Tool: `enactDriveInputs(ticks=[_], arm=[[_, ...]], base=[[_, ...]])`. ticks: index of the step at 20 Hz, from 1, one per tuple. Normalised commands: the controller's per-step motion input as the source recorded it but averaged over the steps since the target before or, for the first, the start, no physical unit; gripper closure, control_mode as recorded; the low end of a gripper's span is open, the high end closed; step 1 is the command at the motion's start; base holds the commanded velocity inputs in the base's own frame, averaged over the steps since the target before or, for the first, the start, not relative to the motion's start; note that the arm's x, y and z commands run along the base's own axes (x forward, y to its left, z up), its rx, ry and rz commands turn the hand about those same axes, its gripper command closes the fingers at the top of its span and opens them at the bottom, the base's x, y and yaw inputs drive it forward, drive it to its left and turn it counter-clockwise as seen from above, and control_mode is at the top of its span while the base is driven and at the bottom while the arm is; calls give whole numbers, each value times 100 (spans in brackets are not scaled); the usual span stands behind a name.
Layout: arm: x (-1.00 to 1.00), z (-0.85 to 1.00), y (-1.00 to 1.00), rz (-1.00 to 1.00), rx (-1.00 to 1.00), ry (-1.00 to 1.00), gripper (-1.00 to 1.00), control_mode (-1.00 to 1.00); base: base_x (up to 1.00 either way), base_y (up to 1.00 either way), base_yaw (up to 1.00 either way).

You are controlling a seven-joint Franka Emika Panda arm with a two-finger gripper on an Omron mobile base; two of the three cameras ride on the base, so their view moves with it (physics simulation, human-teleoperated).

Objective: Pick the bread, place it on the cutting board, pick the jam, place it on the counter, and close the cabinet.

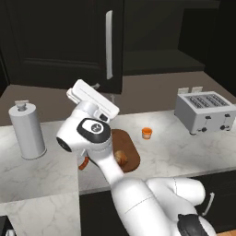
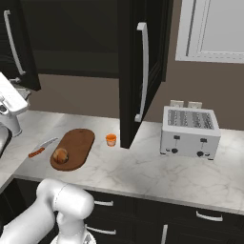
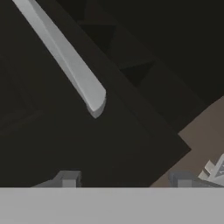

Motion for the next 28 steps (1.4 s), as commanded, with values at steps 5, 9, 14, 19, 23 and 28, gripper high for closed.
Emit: enactDriveInputs(ticks=[5, 9, 14, 19, 23, 28], arm=[[45, 0, -26, 2, 0, 3, -100, -100], [43, 0, -18, 0, 0, 5, -100, -100], [45, 0, -8, 0, 0, 8, -100, -100], [42, 1, -3, 0, 0, 9, -100, -100], [31, 0, 0, 0, 0, 8, -100, -100], [20, 3, 0, 0, 0, 9, -100, -100]], base=[[0, 0, 0], [0, 0, 0], [0, 0, 0], [0, 0, 0], [0, 0, 0], [0, 0, 0]])
